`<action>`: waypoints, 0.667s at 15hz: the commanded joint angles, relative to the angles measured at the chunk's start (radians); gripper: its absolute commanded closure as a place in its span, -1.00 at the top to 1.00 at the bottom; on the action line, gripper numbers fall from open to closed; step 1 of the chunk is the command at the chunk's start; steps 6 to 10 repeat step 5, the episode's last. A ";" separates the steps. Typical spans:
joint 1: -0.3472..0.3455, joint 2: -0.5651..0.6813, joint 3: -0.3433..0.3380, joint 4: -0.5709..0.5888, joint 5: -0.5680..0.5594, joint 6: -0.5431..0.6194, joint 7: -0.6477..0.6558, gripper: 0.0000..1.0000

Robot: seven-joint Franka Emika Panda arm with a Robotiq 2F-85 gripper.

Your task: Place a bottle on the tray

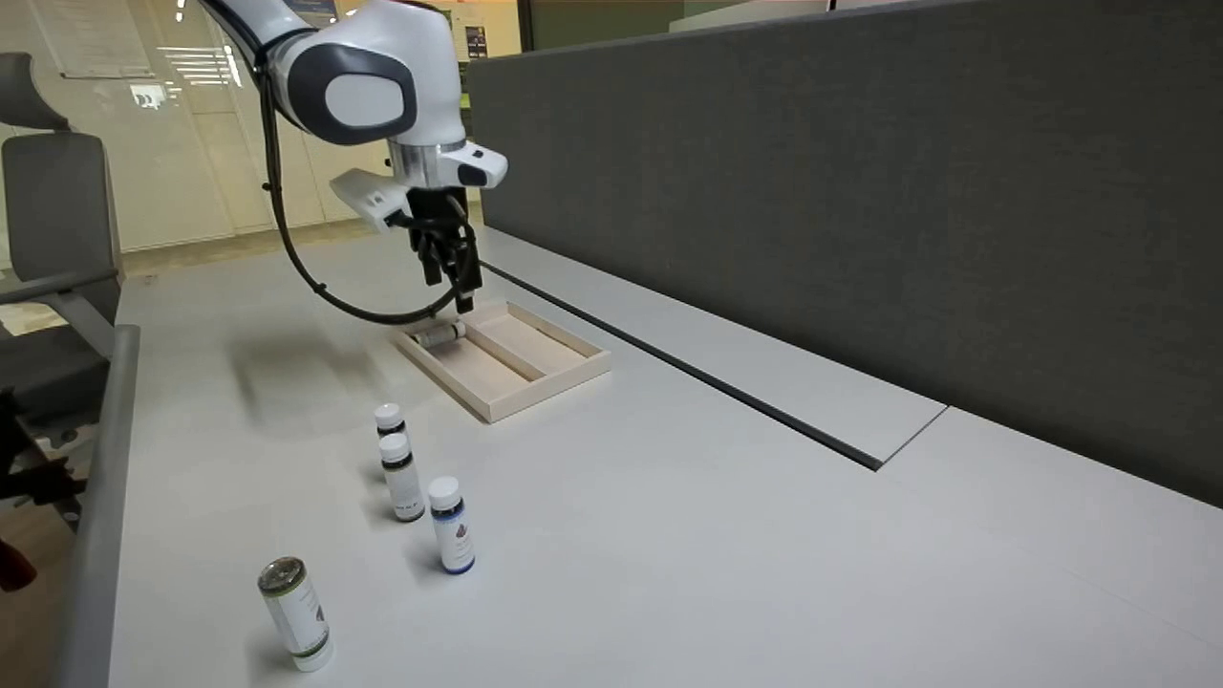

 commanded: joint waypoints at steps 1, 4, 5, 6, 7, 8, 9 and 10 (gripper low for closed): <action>-0.033 -0.107 0.002 -0.056 0.030 -0.093 -0.010 1.00; -0.010 -0.047 -0.009 -0.005 0.018 -0.060 -0.004 1.00; -0.009 -0.042 -0.009 -0.003 0.018 -0.059 -0.003 1.00; -0.009 -0.042 -0.009 -0.003 0.018 -0.059 -0.003 1.00; -0.009 -0.042 -0.009 -0.003 0.018 -0.059 -0.003 1.00; -0.009 -0.042 -0.009 -0.003 0.018 -0.059 -0.003 1.00; -0.009 -0.042 -0.009 -0.003 0.018 -0.059 -0.003 1.00; -0.009 -0.042 -0.009 -0.003 0.018 -0.059 -0.003 1.00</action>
